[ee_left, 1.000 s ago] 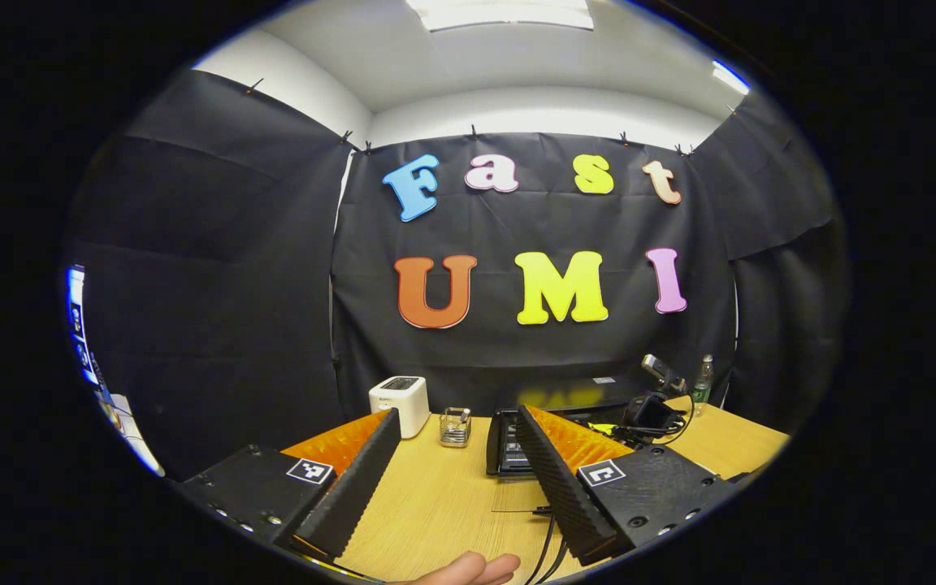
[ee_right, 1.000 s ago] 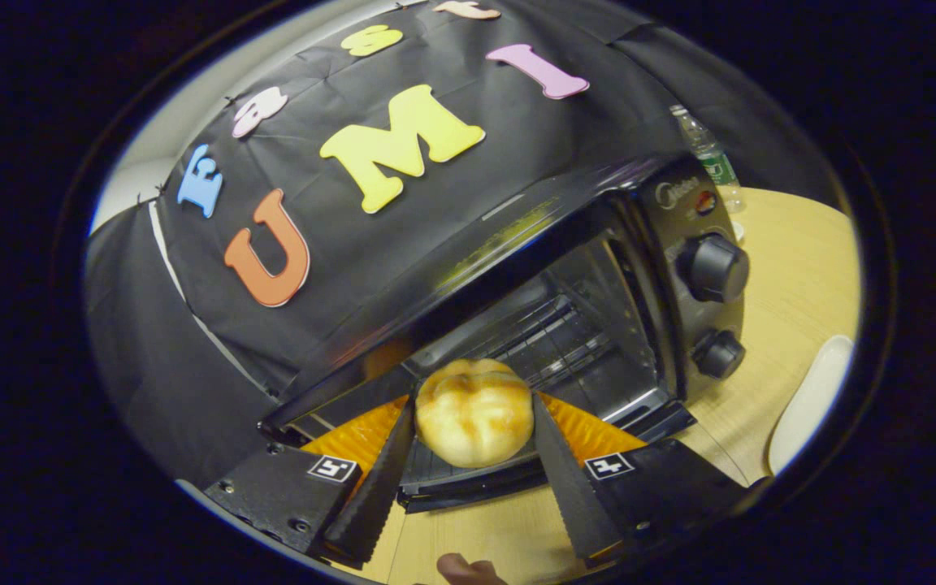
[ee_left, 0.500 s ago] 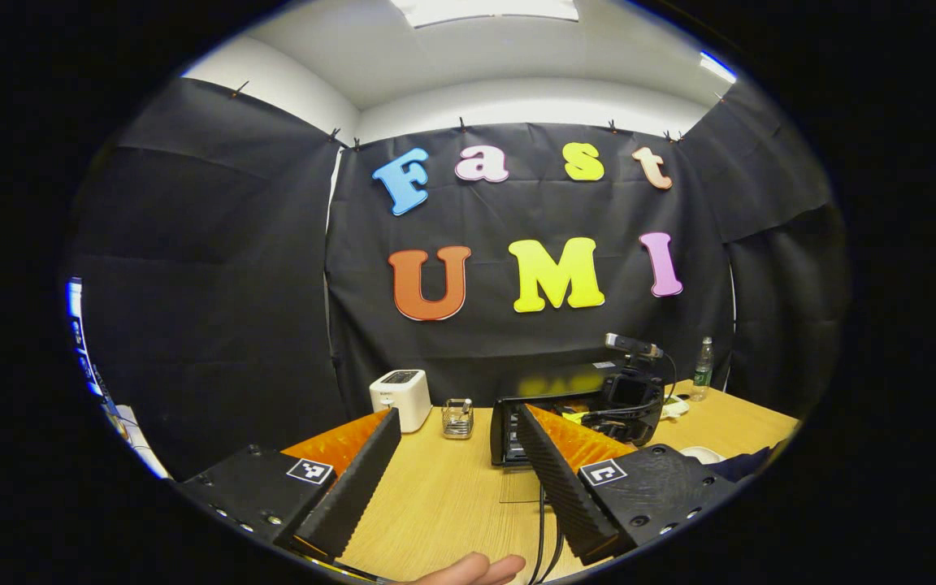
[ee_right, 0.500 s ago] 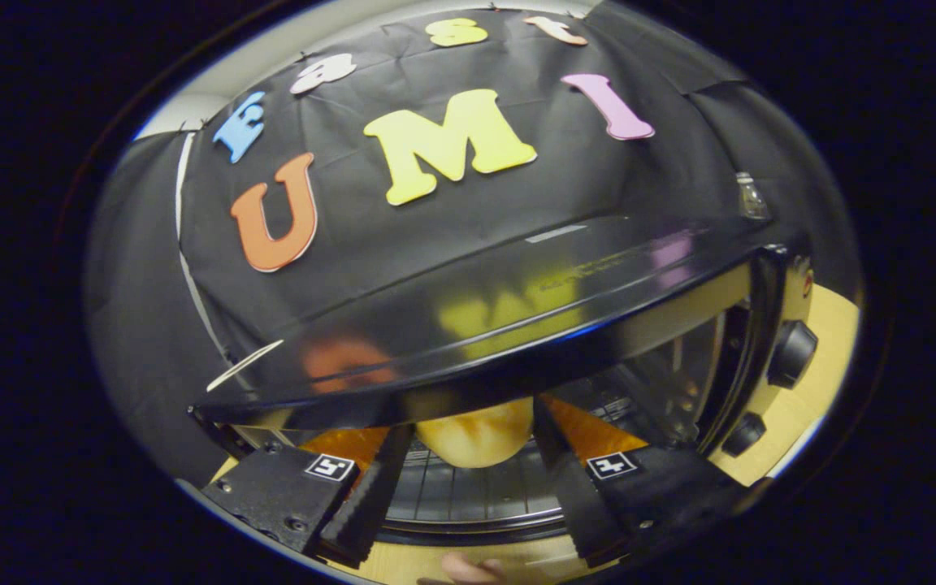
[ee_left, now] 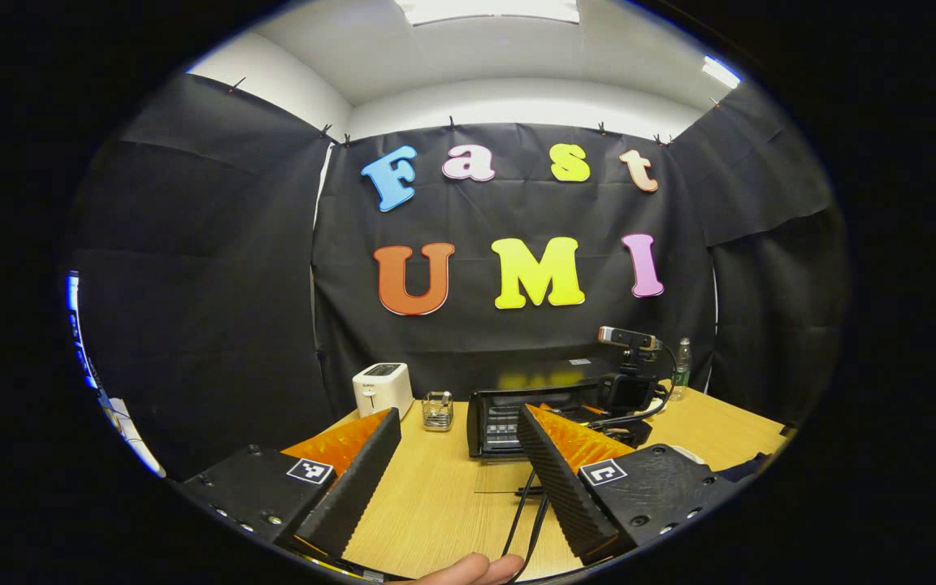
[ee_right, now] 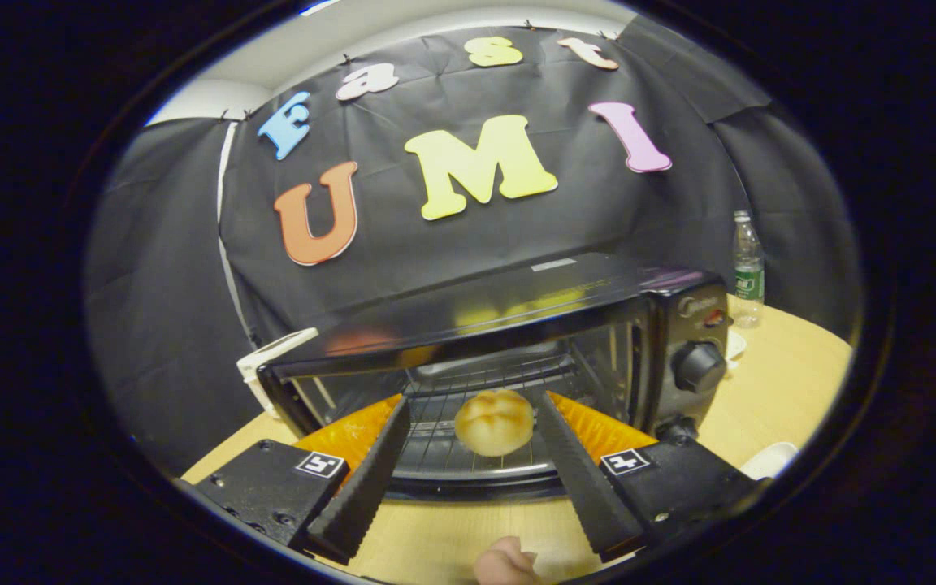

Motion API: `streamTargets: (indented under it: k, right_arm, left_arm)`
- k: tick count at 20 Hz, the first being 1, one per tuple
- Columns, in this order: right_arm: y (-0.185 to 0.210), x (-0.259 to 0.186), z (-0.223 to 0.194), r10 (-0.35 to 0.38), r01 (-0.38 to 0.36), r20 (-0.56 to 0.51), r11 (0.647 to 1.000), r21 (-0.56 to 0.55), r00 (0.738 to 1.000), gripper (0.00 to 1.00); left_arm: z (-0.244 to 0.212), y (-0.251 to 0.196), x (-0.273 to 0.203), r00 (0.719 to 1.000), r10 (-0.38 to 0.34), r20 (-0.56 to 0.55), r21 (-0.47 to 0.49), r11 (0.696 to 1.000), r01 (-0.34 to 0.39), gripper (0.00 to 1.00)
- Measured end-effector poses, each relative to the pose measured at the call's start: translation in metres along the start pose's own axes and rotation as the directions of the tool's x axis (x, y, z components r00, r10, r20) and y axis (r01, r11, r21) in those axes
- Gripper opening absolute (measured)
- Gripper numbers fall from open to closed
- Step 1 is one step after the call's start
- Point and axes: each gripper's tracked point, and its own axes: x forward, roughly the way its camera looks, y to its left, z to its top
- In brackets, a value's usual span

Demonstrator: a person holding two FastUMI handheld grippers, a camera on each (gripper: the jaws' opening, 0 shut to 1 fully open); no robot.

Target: Open the electric oven with the left hand, put the food in, and close the electric oven.

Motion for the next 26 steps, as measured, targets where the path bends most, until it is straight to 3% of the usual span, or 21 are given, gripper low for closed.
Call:
streamTargets:
  k: [4, 5, 6, 7, 10, 13, 17, 21, 26]
  right_arm:
    - [-0.003, -0.059, 0.007, 0.061, -0.061, -0.002, 0.997, 0.036, 0.998, 0.96]
    - [-0.006, -0.074, 0.015, 0.071, -0.071, 0.014, 0.997, 0.044, 0.997, 0.96]
    - [-0.01, -0.09, 0.023, 0.076, -0.077, 0.034, 0.996, 0.036, 0.997, 0.96]
    - [-0.015, -0.106, 0.035, 0.076, -0.077, 0.059, 0.997, 0.013, 0.995, 0.96]
    - [-0.043, -0.156, 0.073, 0.036, -0.019, 0.161, 0.994, -0.108, 0.986, 0.95]
    - [-0.066, -0.207, 0.113, 0.005, 0.03, 0.274, 0.992, -0.124, 0.962, 0.95]
    - [-0.098, -0.259, 0.151, -0.01, 0.034, 0.297, 0.996, -0.077, 0.955, 0.95]
    - [-0.138, -0.297, 0.185, -0.073, 0.112, 0.321, 0.988, -0.105, 0.944, 0.95]
    - [-0.162, -0.333, 0.195, -0.107, 0.16, 0.305, 0.974, -0.157, 0.946, 0.95]
  left_arm:
    - [0.007, -0.024, -0.016, 0.998, -0.063, 0.028, -0.01, 0.998, 0.064, 0.95]
    - [0.004, -0.034, -0.02, 0.995, -0.099, 0.016, -0.021, 0.995, 0.099, 0.84]
    - [-0.001, -0.044, -0.024, 0.992, -0.129, -0.008, -0.025, 0.991, 0.128, 0.84]
    - [-0.001, -0.045, -0.027, 0.99, -0.137, -0.013, -0.024, 0.99, 0.137, 1.0]
    - [0.001, -0.05, -0.028, 0.991, -0.133, -0.013, -0.011, 0.991, 0.133, 0.97]
    - [-0.002, -0.061, -0.026, 0.988, -0.151, -0.023, -0.018, 0.988, 0.15, 0.97]
    - [-0.018, -0.068, -0.01, 0.988, -0.138, -0.073, -0.022, 0.99, 0.137, 0.97]
    - [-0.041, -0.078, 0.015, 0.984, -0.13, -0.125, -0.004, 0.991, 0.131, 1.0]
    - [-0.098, -0.089, 0.048, 0.962, -0.124, -0.244, -0.01, 0.992, 0.125, 0.97]
